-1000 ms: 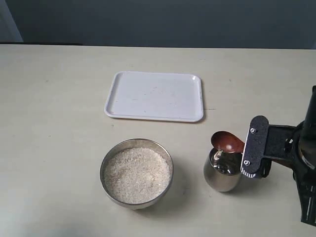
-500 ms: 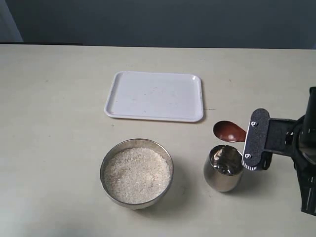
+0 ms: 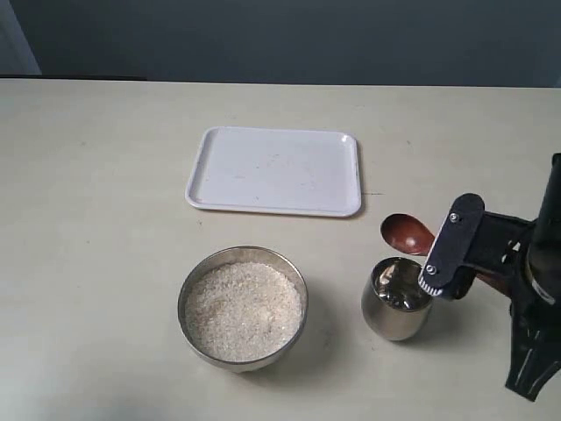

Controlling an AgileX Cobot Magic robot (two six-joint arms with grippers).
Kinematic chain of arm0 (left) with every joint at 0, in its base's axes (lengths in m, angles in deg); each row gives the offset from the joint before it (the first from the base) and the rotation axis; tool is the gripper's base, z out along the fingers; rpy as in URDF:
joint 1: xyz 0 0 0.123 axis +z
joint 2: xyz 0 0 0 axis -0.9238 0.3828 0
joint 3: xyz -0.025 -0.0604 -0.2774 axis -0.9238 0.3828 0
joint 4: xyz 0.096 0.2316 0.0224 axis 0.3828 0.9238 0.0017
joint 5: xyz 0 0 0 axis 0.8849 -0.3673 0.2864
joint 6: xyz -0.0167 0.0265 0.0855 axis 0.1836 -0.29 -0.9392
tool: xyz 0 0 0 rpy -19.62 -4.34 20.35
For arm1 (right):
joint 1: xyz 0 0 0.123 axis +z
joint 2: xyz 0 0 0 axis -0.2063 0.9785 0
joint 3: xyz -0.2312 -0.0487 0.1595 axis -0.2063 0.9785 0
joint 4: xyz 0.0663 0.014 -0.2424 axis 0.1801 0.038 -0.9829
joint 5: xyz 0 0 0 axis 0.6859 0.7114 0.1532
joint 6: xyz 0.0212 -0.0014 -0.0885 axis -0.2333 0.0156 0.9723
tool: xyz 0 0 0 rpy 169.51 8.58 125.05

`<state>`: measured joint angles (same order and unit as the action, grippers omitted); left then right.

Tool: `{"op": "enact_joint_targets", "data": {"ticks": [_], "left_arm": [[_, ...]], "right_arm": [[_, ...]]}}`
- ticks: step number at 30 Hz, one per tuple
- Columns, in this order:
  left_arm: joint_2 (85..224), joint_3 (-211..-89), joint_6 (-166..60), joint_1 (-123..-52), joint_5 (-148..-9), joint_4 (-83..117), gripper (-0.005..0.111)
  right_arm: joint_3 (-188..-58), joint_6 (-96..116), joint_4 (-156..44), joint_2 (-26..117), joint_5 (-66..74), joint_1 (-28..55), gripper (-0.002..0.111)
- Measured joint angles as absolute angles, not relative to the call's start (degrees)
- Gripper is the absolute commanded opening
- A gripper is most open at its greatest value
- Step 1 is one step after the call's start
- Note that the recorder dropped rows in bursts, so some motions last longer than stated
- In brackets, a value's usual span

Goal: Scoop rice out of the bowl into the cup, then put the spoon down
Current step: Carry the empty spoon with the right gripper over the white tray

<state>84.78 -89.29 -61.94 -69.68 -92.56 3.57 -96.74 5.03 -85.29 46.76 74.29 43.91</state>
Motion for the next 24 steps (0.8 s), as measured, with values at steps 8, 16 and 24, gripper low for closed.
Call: {"op": "enact_joint_targets", "data": {"ticks": [8,16,24], "left_arm": [[84.8,-89.3,-61.9,-69.7,-92.6,3.6,0.001],[84.8,-89.3,-61.9,-69.7,-92.6,3.6,0.001],[84.8,-89.3,-61.9,-69.7,-92.6,3.6,0.001]], "right_arm": [[-101.6,3.0,-75.3,46.9,74.3,44.0,0.001],[-109.7,2.9,-73.3,46.9,74.3,44.0,0.001],[-120.6,3.1,-77.6,52.6,72.1,38.9,-0.001]]}}
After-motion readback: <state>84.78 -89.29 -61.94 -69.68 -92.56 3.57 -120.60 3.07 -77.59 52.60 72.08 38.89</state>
